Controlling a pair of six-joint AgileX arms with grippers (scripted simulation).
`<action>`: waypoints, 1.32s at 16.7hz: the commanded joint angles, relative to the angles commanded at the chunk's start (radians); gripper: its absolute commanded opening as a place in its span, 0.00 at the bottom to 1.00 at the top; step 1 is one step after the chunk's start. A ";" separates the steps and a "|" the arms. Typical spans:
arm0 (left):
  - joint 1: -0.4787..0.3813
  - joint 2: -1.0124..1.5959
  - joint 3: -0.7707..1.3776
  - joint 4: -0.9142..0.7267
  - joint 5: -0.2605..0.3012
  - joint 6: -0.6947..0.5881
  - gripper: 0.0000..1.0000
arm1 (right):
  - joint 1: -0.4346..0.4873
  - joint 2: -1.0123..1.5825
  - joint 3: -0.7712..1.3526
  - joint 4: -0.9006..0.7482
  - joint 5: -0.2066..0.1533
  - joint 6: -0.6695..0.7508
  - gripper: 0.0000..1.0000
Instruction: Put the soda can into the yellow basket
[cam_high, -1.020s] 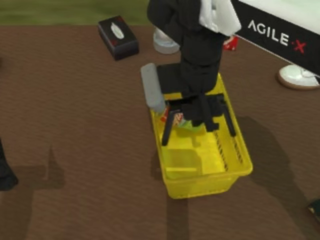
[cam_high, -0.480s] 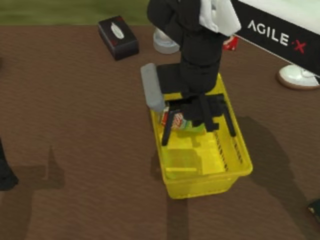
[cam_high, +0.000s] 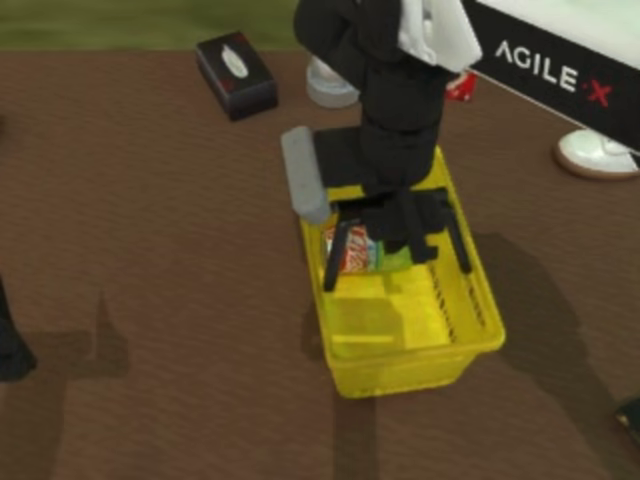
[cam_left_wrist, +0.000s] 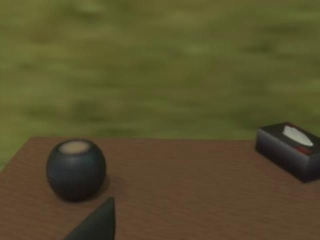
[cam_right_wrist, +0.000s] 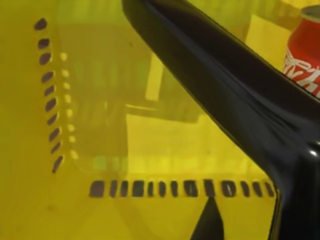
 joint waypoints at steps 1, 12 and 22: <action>0.000 0.000 0.000 0.000 0.000 0.000 1.00 | 0.000 0.000 0.000 0.000 0.000 0.000 0.00; 0.000 0.000 0.000 0.000 0.000 0.000 1.00 | 0.000 0.000 0.000 0.000 0.000 0.000 0.00; 0.000 0.000 0.000 0.000 0.000 0.000 1.00 | -0.029 -0.022 0.162 -0.185 0.000 -0.037 0.00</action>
